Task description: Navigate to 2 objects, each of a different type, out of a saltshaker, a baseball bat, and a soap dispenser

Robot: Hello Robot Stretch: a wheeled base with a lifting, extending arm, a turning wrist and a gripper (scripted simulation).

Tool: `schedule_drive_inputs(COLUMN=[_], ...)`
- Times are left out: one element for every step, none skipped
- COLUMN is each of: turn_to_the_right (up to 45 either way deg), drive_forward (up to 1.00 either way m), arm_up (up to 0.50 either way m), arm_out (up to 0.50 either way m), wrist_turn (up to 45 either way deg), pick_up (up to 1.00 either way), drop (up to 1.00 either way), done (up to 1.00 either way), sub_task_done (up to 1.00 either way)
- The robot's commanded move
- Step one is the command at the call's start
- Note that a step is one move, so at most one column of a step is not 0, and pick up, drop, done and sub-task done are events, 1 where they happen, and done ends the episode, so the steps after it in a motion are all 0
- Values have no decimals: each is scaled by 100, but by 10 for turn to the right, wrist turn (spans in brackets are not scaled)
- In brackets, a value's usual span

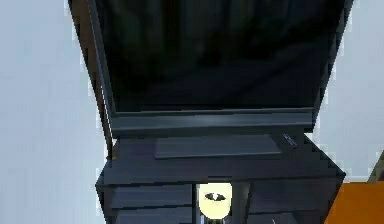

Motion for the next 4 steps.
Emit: schedule_drive_inputs(turn_to_the_right=[0,-300,0,450], drive_forward=[20,0,0,0], arm_up=[0,0,0,0], arm_out=[0,0,0,0], wrist_turn=[0,0,0,0], pick_up=[0,0,0,0], drop=[0,0,0,0], done=[0,0,0,0], sub_task_done=[0,0,100,0])
